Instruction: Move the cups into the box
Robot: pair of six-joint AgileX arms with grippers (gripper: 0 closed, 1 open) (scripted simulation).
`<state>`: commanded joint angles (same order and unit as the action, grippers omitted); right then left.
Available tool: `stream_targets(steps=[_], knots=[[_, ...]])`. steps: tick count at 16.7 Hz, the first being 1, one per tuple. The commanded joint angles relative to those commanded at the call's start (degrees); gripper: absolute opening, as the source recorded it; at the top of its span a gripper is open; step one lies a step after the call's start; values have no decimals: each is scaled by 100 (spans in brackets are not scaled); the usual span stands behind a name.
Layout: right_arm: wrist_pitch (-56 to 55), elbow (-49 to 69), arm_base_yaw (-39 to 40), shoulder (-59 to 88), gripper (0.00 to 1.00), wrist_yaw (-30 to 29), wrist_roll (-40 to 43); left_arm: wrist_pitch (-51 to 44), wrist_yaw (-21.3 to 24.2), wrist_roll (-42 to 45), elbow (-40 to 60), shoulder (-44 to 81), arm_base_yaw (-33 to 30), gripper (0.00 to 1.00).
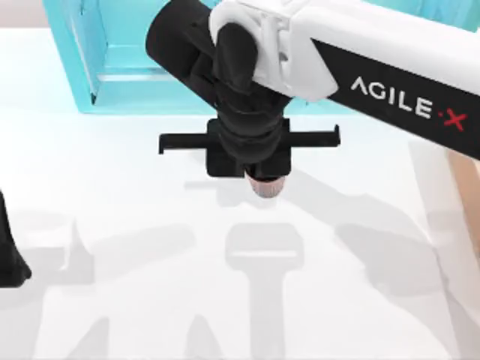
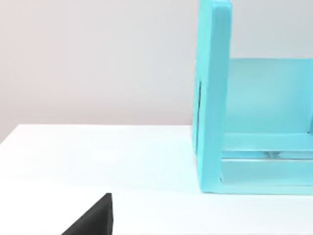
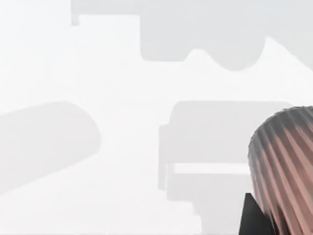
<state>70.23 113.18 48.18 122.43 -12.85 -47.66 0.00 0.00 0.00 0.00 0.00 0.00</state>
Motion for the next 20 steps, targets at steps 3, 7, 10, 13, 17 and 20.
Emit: stream_targets(steps=[3, 7, 10, 13, 17, 20], knots=[[188, -148, -723, -209, 0, 185, 712, 0, 0, 0, 0, 0, 0, 100], [595, -526, -2222, -618, 0, 566, 2169, 0, 0, 0, 0, 0, 0, 100], [939, -891, -3637, -989, 0, 879, 3518, 0, 0, 0, 0, 0, 0, 100], [1231, -1239, -5003, -1393, 0, 1191, 4824, 0, 0, 0, 0, 0, 0, 100], [1477, -1579, -6158, -1849, 0, 1557, 5974, 0, 0, 0, 0, 0, 0, 100], [1535, -1660, -6393, -1960, 0, 1658, 6208, 0, 0, 0, 0, 0, 0, 100]])
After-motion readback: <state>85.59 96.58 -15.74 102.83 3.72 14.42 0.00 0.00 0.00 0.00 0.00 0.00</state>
